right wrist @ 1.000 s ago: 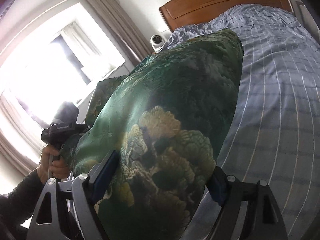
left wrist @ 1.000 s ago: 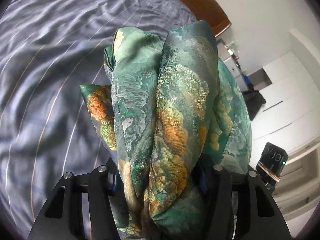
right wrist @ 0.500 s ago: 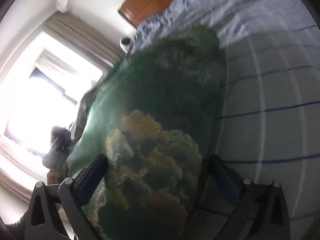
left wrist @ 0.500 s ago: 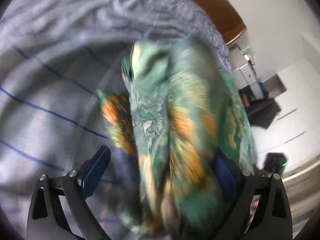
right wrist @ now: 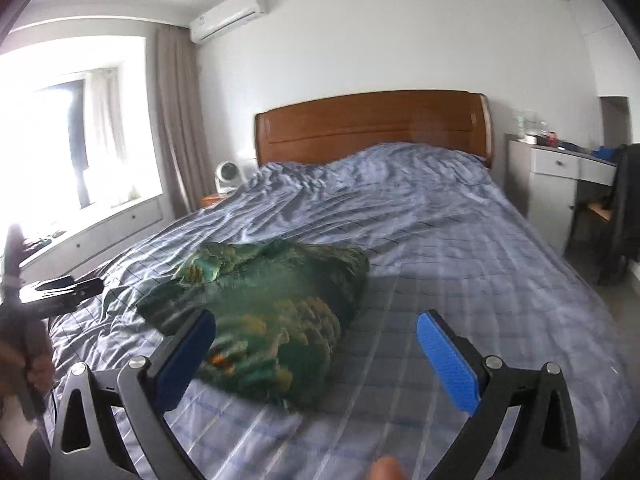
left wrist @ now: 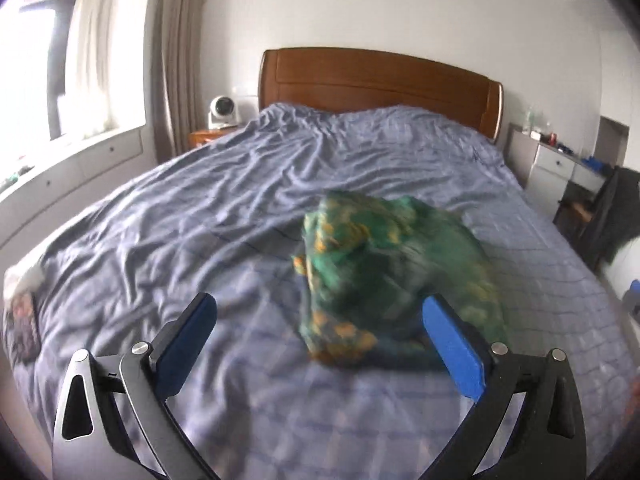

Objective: Fold large clothes

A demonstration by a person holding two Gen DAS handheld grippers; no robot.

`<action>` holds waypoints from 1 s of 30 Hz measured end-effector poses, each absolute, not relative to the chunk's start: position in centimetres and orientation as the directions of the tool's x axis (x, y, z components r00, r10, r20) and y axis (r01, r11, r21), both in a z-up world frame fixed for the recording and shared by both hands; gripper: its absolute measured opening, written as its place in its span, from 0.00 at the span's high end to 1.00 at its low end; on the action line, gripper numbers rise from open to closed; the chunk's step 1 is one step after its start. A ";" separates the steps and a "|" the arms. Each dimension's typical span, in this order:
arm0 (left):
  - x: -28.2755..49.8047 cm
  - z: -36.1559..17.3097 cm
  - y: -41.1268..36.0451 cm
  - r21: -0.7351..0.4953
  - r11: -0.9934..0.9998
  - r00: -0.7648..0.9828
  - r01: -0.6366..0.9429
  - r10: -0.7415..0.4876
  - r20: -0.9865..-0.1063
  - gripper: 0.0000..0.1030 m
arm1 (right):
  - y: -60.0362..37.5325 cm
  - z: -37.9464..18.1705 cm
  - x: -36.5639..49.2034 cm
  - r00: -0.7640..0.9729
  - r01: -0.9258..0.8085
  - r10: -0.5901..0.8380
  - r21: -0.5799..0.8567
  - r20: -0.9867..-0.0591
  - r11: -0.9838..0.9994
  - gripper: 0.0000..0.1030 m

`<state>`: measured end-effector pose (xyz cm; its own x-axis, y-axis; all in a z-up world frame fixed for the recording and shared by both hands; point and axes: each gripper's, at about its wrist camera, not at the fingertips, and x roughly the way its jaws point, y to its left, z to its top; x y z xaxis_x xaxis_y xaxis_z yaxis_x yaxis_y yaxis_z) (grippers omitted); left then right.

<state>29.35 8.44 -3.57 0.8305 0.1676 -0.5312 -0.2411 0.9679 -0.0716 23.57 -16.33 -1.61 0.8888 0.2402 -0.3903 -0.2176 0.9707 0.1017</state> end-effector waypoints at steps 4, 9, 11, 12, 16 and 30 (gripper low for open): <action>26.4 -3.3 5.6 0.029 0.962 0.816 -0.271 0.246 -0.523 0.00 | -15.8 -1.4 19.8 0.880 -0.131 0.111 -0.011 -0.461 0.991 0.00; 24.2 -3.7 3.7 0.039 0.968 0.809 -0.246 0.228 -0.542 0.00 | -15.0 -2.0 16.1 0.849 -0.119 0.088 -0.026 -0.522 0.993 0.00; 23.7 -4.1 3.3 0.024 0.973 0.800 -0.228 0.201 -0.566 0.00 | -14.2 -2.4 15.0 0.834 -0.126 0.082 -0.044 -0.545 0.991 0.00; 23.1 -4.1 2.8 0.020 0.976 0.792 -0.219 0.189 -0.580 0.00 | -13.8 -2.7 14.5 0.831 -0.129 0.076 -0.058 -0.551 0.990 0.00; 21.8 -4.3 1.6 0.038 0.982 0.771 -0.185 0.169 -0.614 0.00 | -12.8 -3.5 12.7 0.814 -0.138 0.071 -0.074 -0.577 0.988 0.00; 18.4 -3.0 0.7 0.072 0.981 0.754 -0.178 0.183 -0.631 0.00 | -10.5 -2.5 9.1 0.762 -0.157 0.089 -0.050 -0.641 0.986 0.00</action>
<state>18.45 0.70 -2.95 0.7537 0.1830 -0.6313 -0.1782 0.9814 0.0718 9.10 -10.46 -2.48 0.7624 0.0889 -0.6410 -0.1571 0.9863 -0.0501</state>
